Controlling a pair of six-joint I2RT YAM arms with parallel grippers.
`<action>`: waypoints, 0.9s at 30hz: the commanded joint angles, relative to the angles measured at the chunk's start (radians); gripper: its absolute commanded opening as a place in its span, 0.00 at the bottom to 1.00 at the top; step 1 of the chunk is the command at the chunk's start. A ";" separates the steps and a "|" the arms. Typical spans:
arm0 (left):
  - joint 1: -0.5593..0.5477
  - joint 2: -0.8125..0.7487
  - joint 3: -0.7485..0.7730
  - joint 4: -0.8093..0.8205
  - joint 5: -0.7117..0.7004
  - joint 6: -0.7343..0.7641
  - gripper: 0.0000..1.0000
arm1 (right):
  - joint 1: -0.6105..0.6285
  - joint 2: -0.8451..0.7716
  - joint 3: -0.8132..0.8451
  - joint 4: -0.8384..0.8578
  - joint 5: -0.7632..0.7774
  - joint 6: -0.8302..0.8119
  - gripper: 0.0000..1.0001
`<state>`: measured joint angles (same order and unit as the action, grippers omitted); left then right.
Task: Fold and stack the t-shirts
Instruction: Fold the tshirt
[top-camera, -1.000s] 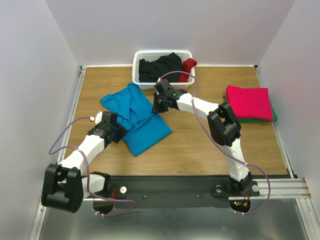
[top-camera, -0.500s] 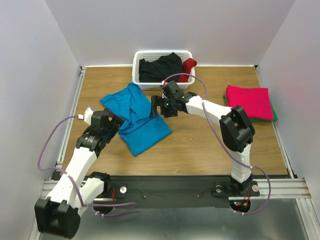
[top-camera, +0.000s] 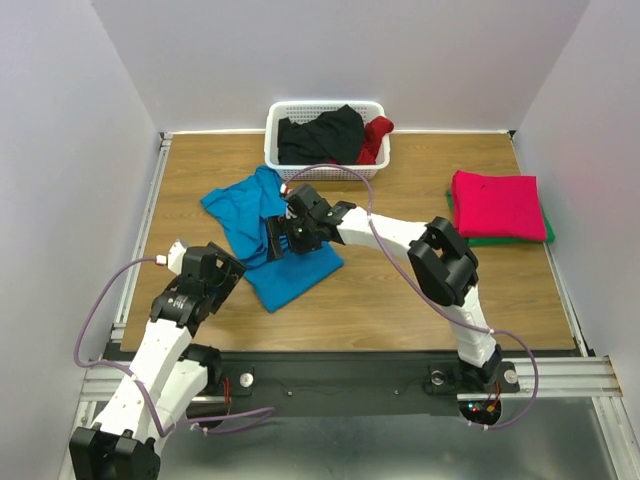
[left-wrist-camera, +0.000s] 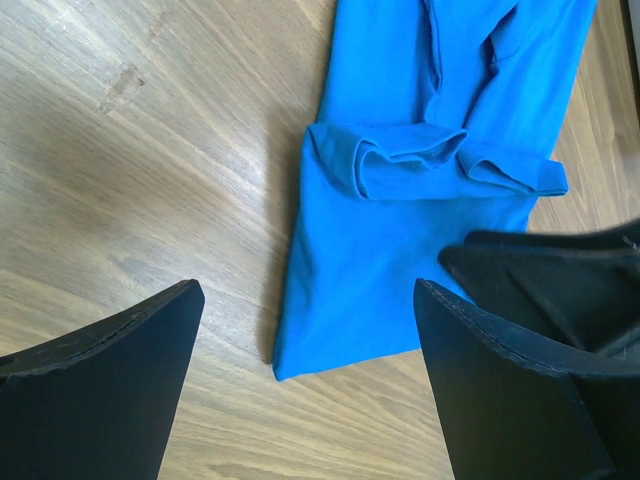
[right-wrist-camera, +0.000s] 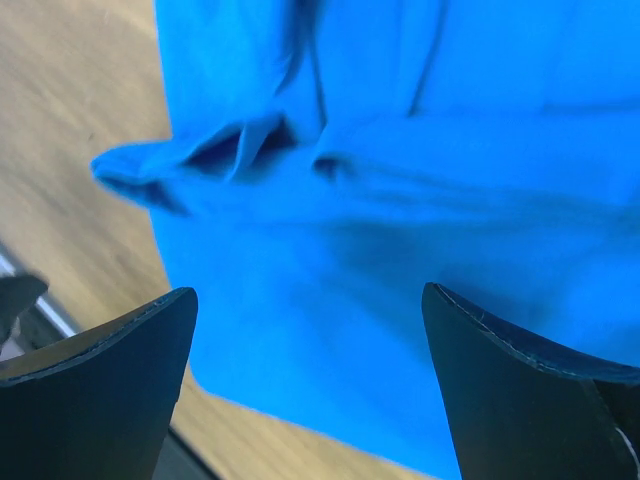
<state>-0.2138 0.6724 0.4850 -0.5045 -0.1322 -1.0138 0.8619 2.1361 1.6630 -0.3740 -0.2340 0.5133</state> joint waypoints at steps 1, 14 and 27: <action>0.004 -0.007 0.024 -0.020 -0.024 -0.006 0.98 | -0.011 0.034 0.079 0.044 -0.002 0.007 1.00; 0.004 0.000 0.049 -0.048 -0.018 0.014 0.99 | -0.020 0.212 0.363 0.044 0.107 0.016 1.00; 0.004 -0.013 0.211 -0.166 -0.046 0.122 0.98 | -0.040 -0.029 0.206 0.085 0.050 -0.700 1.00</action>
<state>-0.2138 0.6704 0.6308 -0.6243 -0.1383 -0.9546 0.8223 2.3249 2.0552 -0.3370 -0.1303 0.1757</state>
